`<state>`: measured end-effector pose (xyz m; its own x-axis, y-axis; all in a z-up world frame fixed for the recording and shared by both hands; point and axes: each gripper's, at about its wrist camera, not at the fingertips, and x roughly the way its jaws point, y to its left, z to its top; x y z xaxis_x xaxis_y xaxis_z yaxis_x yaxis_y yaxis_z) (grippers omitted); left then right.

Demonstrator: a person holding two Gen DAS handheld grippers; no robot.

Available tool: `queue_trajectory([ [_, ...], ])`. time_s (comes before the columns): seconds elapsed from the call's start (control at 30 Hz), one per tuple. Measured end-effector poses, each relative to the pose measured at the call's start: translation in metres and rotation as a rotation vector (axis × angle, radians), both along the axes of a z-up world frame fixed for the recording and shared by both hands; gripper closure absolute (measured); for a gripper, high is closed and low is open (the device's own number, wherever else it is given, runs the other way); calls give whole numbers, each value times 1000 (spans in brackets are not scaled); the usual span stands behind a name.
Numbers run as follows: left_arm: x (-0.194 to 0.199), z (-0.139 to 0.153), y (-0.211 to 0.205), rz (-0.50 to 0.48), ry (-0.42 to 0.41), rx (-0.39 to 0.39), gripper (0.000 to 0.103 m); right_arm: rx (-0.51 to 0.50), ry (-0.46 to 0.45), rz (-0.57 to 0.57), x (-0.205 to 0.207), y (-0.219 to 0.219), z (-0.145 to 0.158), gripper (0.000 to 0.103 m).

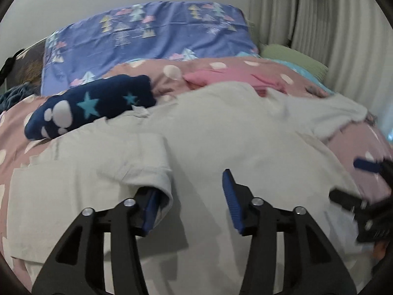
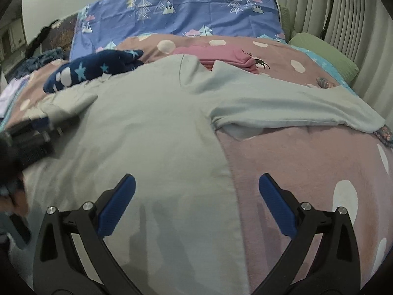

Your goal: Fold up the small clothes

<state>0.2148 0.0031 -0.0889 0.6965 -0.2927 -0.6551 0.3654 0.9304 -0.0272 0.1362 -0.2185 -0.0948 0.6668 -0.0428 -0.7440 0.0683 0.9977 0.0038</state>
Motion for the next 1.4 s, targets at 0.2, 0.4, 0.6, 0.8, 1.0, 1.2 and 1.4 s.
queue_trajectory([
  [0.2, -26, 20, 57, 107, -47, -77, 39, 175, 33, 127, 17, 4, 7, 46],
  [0.4, -49, 16, 124, 287, -28, -96, 39, 204, 69, 314, 40, 61, 10, 48],
  [0.6, -43, -22, 158, 440, 88, -65, 38, 62, 55, 492, 49, 147, 9, 35],
  [0.8, -37, -32, 151, 475, 124, 27, 38, -152, 81, 333, 85, 176, -18, 32],
  [1.0, -37, -35, 149, 469, 130, 40, 34, 233, 131, 116, 85, 84, -11, 39],
  [1.2, -38, -35, 148, 465, 130, 37, 33, 346, 147, 217, 101, 78, -15, 41],
  [1.4, -37, -36, 146, 457, 134, 37, 30, 390, 135, 273, 135, 93, -23, 91],
])
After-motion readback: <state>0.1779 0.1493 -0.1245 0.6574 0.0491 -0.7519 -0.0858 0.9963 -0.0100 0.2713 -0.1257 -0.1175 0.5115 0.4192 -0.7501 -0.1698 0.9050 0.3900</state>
